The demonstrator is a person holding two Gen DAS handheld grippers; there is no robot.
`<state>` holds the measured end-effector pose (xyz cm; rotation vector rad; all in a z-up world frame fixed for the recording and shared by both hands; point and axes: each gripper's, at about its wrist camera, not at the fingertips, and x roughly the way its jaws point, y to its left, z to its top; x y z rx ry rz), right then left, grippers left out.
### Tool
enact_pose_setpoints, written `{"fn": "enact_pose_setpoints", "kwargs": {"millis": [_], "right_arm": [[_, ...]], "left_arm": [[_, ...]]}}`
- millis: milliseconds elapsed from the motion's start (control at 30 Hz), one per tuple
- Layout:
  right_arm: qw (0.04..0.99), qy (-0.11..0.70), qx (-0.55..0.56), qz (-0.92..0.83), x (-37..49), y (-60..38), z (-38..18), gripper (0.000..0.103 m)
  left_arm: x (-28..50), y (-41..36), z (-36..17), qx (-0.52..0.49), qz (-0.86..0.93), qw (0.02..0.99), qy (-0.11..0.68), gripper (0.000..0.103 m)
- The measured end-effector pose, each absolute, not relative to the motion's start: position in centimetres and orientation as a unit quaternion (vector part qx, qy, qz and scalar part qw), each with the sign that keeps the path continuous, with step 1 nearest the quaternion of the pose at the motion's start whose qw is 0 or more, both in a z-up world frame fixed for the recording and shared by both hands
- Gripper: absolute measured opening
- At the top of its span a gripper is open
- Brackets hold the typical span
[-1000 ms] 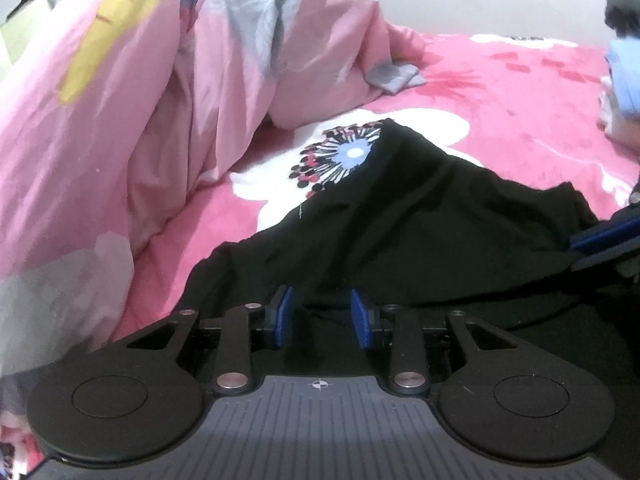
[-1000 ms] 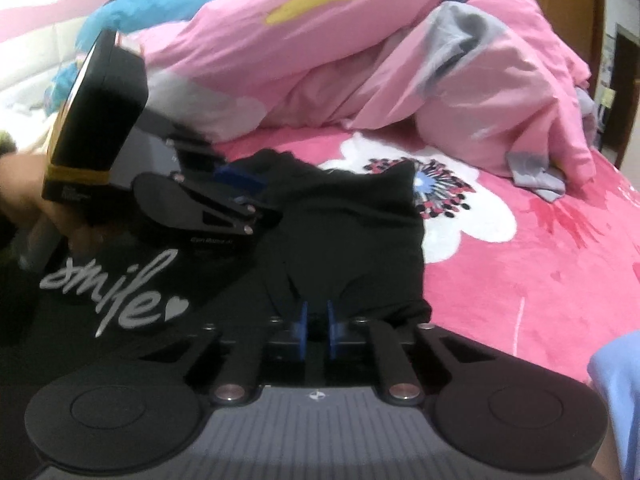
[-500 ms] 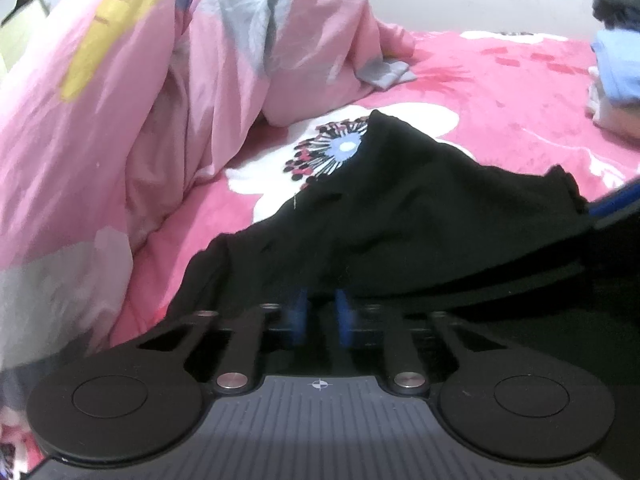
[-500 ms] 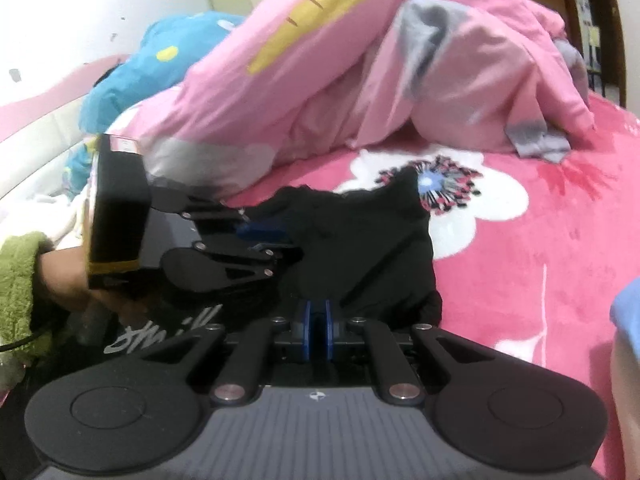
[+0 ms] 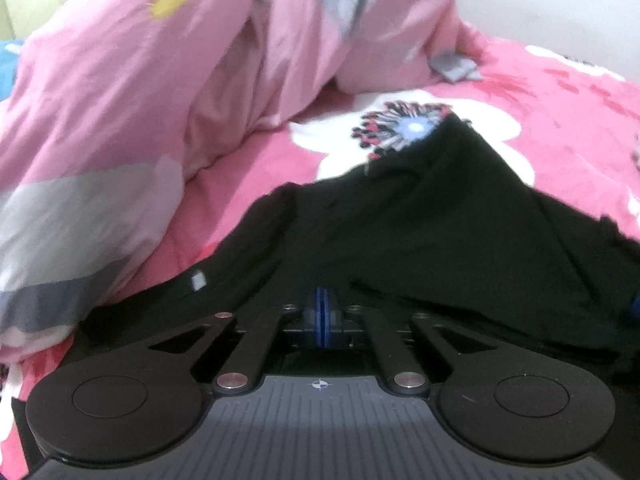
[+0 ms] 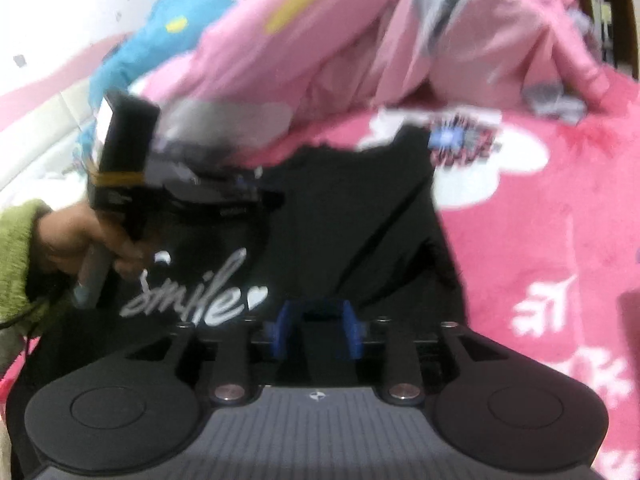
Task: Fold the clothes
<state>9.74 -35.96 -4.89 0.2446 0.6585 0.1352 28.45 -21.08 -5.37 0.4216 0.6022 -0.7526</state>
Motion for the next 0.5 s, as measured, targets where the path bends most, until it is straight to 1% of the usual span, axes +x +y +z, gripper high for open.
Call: {"fn": "enact_pose_setpoints", "kwargs": {"millis": [67, 133, 200, 400, 433, 500], "right_arm": [[0.949, 0.300, 0.093, 0.038, 8.6, -36.7, -3.9, 0.038], [0.954, 0.294, 0.064, 0.012, 8.0, -37.4, -3.6, 0.038], [0.951, 0.306, 0.042, -0.012, 8.5, -38.1, -4.2, 0.038], [0.941, 0.337, 0.035, -0.010, 11.6, -39.1, -6.9, 0.037], [0.941, 0.335, 0.037, -0.006, 11.8, -39.1, -7.2, 0.035], [0.944, 0.326, 0.043, -0.004, 11.8, -39.2, -7.4, 0.027]], "left_arm": [[28.7, -20.9, -4.9, 0.191, -0.355, 0.868, 0.292, 0.017], [28.9, -20.7, -4.4, 0.180, -0.350, 0.870, 0.297, 0.019], [29.1, -20.9, -4.0, 0.170, -0.350, 0.871, 0.302, 0.022], [28.1, -25.1, -4.5, 0.196, -0.384, 0.853, 0.294, 0.034], [28.0, -25.8, -4.7, 0.203, -0.387, 0.850, 0.293, 0.036], [28.2, -27.0, -4.8, 0.207, -0.392, 0.847, 0.294, 0.040]]}}
